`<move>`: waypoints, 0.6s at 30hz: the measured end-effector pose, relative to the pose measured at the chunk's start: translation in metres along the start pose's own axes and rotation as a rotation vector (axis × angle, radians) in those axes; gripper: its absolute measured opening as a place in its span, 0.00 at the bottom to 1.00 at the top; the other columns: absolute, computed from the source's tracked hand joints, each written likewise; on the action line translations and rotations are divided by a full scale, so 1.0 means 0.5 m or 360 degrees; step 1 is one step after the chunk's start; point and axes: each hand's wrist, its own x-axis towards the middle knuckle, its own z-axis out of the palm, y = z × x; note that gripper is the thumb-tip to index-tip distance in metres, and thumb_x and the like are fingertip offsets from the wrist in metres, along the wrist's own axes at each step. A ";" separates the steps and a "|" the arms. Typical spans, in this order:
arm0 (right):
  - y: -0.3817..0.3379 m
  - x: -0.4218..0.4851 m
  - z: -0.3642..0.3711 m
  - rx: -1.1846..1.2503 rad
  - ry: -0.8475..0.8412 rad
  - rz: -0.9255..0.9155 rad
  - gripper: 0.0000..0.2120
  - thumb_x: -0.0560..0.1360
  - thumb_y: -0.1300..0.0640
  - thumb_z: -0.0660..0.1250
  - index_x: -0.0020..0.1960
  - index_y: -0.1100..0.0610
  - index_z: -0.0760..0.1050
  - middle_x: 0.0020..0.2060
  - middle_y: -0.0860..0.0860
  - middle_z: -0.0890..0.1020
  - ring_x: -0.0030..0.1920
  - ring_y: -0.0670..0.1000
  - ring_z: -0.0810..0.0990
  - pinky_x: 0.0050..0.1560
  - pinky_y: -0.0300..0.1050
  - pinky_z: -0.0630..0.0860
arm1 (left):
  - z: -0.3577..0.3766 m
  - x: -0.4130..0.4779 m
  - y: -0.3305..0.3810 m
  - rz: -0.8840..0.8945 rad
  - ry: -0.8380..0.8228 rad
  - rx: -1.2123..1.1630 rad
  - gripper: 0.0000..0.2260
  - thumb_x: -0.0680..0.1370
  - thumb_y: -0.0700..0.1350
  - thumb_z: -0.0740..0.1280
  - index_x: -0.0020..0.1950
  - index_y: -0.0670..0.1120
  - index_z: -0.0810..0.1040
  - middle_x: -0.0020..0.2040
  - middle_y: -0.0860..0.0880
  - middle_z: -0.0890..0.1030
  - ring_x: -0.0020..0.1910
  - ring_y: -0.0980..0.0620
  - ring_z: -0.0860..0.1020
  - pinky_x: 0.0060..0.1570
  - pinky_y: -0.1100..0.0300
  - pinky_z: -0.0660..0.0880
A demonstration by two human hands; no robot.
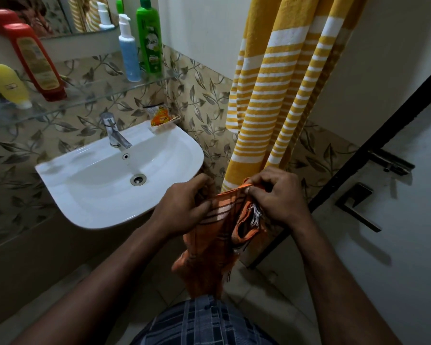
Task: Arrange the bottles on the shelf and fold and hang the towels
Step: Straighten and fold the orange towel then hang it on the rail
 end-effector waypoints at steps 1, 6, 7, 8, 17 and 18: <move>0.004 0.000 -0.005 0.0034 0.0036 0.0048 0.03 0.72 0.61 0.78 0.43 0.56 0.87 0.42 0.44 0.84 0.44 0.44 0.82 0.46 0.36 0.78 | -0.002 -0.008 -0.011 -0.0015 -0.0020 0.0025 0.10 0.75 0.49 0.72 0.54 0.54 0.75 0.42 0.59 0.82 0.40 0.62 0.79 0.39 0.58 0.74; 0.017 0.007 -0.022 0.0179 0.0238 0.0205 0.05 0.71 0.61 0.79 0.42 0.52 0.86 0.41 0.43 0.84 0.42 0.41 0.83 0.44 0.34 0.77 | 0.006 -0.028 -0.037 -0.0160 -0.0066 -0.0005 0.10 0.76 0.47 0.76 0.54 0.54 0.78 0.42 0.63 0.82 0.41 0.65 0.80 0.41 0.69 0.72; 0.016 0.009 -0.024 0.0205 0.0254 0.0217 0.06 0.72 0.61 0.78 0.42 0.51 0.85 0.41 0.42 0.84 0.42 0.40 0.82 0.43 0.32 0.75 | 0.010 -0.028 -0.038 -0.0184 -0.0135 -0.0025 0.09 0.76 0.47 0.77 0.53 0.54 0.79 0.42 0.61 0.82 0.42 0.64 0.81 0.42 0.67 0.75; 0.015 0.011 -0.025 0.0231 0.0265 0.0233 0.06 0.72 0.61 0.78 0.42 0.51 0.85 0.41 0.42 0.84 0.42 0.40 0.82 0.43 0.31 0.75 | 0.016 -0.027 -0.038 -0.0197 -0.0219 -0.0041 0.09 0.77 0.47 0.77 0.53 0.54 0.80 0.42 0.60 0.83 0.42 0.64 0.81 0.43 0.63 0.77; 0.011 0.016 -0.047 0.0402 0.0464 0.0357 0.07 0.74 0.60 0.77 0.42 0.49 0.85 0.43 0.48 0.87 0.45 0.48 0.86 0.47 0.46 0.83 | 0.119 -0.030 -0.078 -0.0213 -0.0525 0.0316 0.09 0.81 0.52 0.69 0.54 0.50 0.87 0.49 0.51 0.76 0.48 0.52 0.77 0.50 0.51 0.77; 0.018 0.016 -0.055 0.0406 0.0506 0.0395 0.07 0.74 0.60 0.77 0.42 0.48 0.85 0.43 0.48 0.87 0.44 0.49 0.87 0.48 0.48 0.84 | 0.123 -0.035 -0.092 -0.0230 -0.0545 0.0338 0.10 0.82 0.53 0.69 0.54 0.51 0.88 0.50 0.50 0.76 0.49 0.52 0.76 0.51 0.51 0.76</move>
